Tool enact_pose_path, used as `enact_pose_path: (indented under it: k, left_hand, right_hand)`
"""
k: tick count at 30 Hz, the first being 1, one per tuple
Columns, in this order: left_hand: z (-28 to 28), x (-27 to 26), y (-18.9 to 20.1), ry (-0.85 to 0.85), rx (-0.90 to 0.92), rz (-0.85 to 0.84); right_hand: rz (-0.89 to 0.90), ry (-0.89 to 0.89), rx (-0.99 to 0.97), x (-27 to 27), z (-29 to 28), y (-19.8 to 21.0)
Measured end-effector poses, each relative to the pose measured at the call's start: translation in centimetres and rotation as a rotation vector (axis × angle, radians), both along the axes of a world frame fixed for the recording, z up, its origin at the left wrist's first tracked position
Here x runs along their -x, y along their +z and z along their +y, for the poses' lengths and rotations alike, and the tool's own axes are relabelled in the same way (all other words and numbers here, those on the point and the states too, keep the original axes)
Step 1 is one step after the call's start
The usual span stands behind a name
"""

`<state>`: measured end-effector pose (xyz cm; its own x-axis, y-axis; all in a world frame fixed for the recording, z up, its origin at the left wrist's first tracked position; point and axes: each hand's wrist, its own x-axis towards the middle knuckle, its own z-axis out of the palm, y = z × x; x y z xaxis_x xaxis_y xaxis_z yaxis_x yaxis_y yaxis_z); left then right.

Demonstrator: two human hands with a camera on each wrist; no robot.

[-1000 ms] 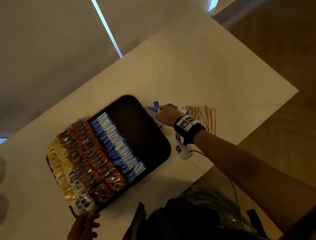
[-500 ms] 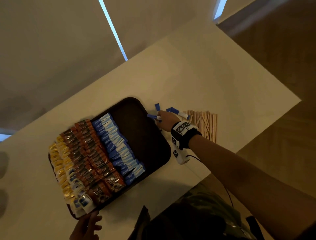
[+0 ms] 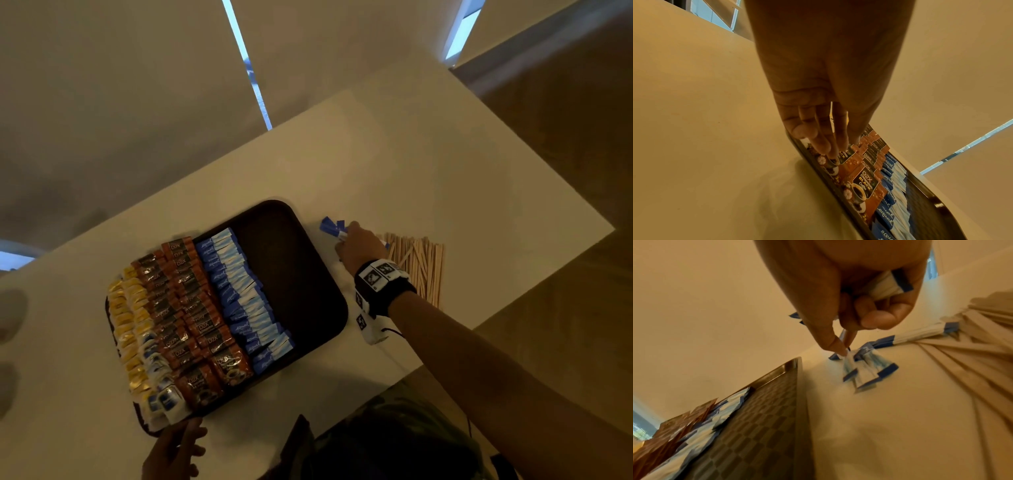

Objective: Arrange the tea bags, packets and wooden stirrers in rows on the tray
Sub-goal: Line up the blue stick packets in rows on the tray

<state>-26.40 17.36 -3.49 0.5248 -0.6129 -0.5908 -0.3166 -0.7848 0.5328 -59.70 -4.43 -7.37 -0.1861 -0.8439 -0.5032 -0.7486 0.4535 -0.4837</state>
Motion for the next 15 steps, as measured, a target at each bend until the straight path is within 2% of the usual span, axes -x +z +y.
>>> enact_pose_path:
  k: [2, 7, 15]
  left_hand:
    - [-0.3, -0.1, 0.3, 0.040, 0.012, 0.050]
    - [-0.6, -0.3, 0.6, 0.010, 0.061, 0.027]
    - [-0.3, -0.5, 0.5, 0.028, 0.034, 0.062]
  right_hand:
    - [-0.017, -0.060, 0.007, -0.2, 0.2, 0.1]
    - [-0.024, -0.145, -0.097, -0.5, 0.1, -0.2]
    - [0.015, 0.012, -0.055, -2.1, -0.4, -0.4]
